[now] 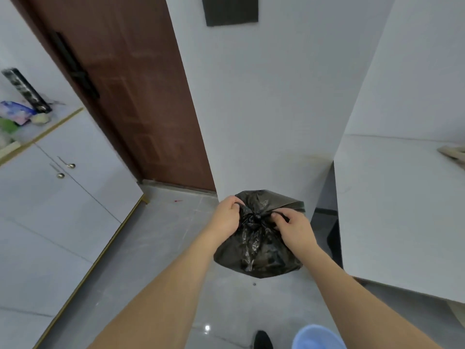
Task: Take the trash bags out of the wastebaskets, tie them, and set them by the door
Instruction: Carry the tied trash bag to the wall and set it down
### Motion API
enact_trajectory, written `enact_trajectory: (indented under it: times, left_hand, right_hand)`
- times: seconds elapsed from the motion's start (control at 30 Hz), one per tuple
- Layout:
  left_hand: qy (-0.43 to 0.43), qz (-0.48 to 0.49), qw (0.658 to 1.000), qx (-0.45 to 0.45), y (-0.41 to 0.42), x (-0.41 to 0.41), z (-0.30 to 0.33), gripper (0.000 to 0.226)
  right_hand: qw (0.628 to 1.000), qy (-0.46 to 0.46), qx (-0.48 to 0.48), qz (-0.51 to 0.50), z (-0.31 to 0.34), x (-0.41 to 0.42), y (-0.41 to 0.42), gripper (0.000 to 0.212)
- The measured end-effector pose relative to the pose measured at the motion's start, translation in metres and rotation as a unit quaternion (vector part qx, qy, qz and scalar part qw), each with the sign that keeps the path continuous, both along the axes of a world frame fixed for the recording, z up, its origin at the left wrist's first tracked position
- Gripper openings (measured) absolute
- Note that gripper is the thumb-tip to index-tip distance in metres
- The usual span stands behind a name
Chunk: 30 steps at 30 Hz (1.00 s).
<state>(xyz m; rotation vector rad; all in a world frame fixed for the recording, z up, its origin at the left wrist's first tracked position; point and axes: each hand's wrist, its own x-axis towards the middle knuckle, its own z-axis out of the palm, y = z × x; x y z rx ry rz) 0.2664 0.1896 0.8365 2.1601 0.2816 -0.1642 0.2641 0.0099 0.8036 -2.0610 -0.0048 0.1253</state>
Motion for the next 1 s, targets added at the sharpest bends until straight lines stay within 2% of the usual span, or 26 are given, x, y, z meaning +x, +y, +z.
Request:
enact_trajectory:
  times: [0.43, 0.67, 0.87, 1.0]
  left_hand:
    - [0.066, -0.057, 0.996, 0.009, 0.028, 0.186, -0.026, 0.031]
    - [0.109, -0.124, 0.986, 0.002, 0.042, 0.278, -0.060, 0.031]
    - [0.188, -0.103, 0.977, -0.017, 0.031, 0.325, -0.138, 0.031]
    - [0.232, -0.102, 0.966, -0.043, 0.017, 0.347, -0.235, 0.032]
  right_hand:
    - [0.996, 0.063, 0.029, -0.050, -0.035, 0.165, 0.028, 0.018]
    - [0.987, 0.106, 0.028, -0.116, -0.060, 0.234, 0.045, 0.019]
    - [0.980, 0.165, 0.008, -0.110, -0.124, 0.279, 0.036, 0.018]
    - [0.971, 0.207, -0.017, -0.118, -0.208, 0.300, 0.024, 0.019]
